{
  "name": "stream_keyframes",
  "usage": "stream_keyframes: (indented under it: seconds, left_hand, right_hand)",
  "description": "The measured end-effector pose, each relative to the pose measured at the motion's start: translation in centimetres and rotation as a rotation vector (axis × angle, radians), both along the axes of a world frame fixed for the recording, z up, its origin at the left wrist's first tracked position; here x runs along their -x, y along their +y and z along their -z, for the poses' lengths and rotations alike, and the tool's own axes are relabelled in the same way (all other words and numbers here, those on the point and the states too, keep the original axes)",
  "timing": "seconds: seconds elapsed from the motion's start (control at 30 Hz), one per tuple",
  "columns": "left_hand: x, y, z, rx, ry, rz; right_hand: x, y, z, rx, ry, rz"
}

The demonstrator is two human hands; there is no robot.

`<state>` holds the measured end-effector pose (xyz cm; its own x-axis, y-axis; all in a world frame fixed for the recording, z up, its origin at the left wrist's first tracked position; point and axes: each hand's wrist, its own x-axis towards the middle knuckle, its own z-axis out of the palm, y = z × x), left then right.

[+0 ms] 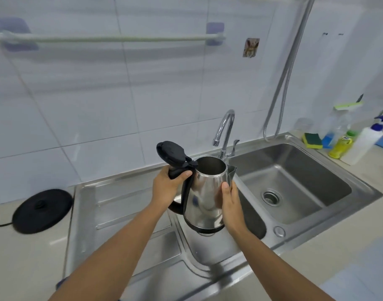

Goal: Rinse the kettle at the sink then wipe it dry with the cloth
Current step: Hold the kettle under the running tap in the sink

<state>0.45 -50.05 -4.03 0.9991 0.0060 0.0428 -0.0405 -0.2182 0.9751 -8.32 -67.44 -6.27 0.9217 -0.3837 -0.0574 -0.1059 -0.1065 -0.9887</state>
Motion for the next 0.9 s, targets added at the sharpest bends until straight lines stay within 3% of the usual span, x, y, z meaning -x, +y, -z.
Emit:
stream_keyframes:
  seconds: [0.33,0.43,0.53,0.7,0.9]
  left_hand:
    - [-4.6,-4.1,1.7,-0.078,0.003,-0.015]
    - [-5.8,-4.5,2.8,-0.091,-0.010,-0.027]
    - [-6.7,-4.6,3.5,-0.104,-0.002,-0.037]
    - [-7.8,-4.6,4.4,-0.093,0.026,-0.067]
    - [-8.7,-4.3,5.1,-0.107,0.034,-0.079]
  right_hand:
    - [-4.5,-5.5,2.3,-0.066,0.047,-0.078]
    - [-7.2,-7.8,2.6,-0.053,0.029,0.017]
    - [-11.6,-10.8,2.2,0.173,0.061,0.093]
    - [-19.6,-14.1,1.1,0.723,0.129,-0.026]
    - [-24.3,-16.7,1.7,0.996,0.243,-0.146]
